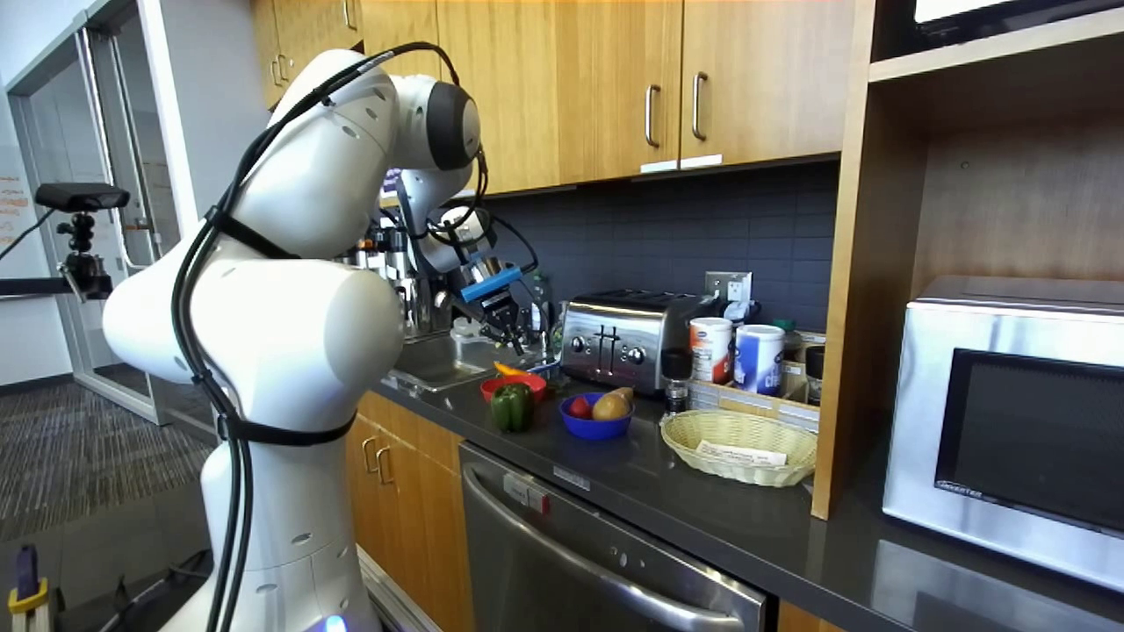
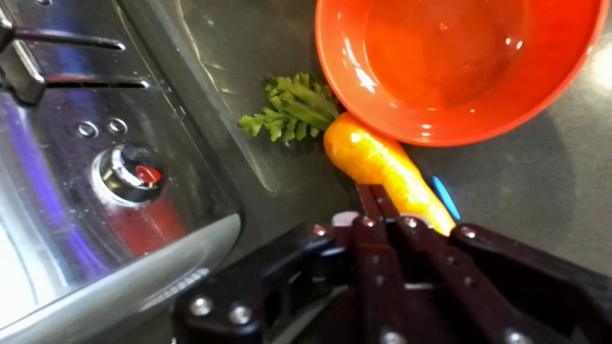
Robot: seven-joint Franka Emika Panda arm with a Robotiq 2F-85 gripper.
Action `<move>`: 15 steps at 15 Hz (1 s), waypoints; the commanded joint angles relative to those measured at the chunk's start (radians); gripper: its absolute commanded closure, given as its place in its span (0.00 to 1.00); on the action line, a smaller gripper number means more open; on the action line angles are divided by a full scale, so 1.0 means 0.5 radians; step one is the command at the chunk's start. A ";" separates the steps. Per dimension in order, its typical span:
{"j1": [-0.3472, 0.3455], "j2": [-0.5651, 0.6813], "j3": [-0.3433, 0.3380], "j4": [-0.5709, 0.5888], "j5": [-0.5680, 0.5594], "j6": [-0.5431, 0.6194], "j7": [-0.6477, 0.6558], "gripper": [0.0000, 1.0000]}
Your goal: Pick up the green pepper toy and put it on the kitchen counter
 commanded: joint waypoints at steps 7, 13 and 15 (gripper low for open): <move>0.003 0.135 -0.029 0.109 0.076 -0.068 -0.137 0.23; 0.006 0.295 -0.030 0.231 0.188 -0.101 -0.260 0.00; 0.003 0.332 -0.036 0.277 0.225 -0.114 -0.303 0.00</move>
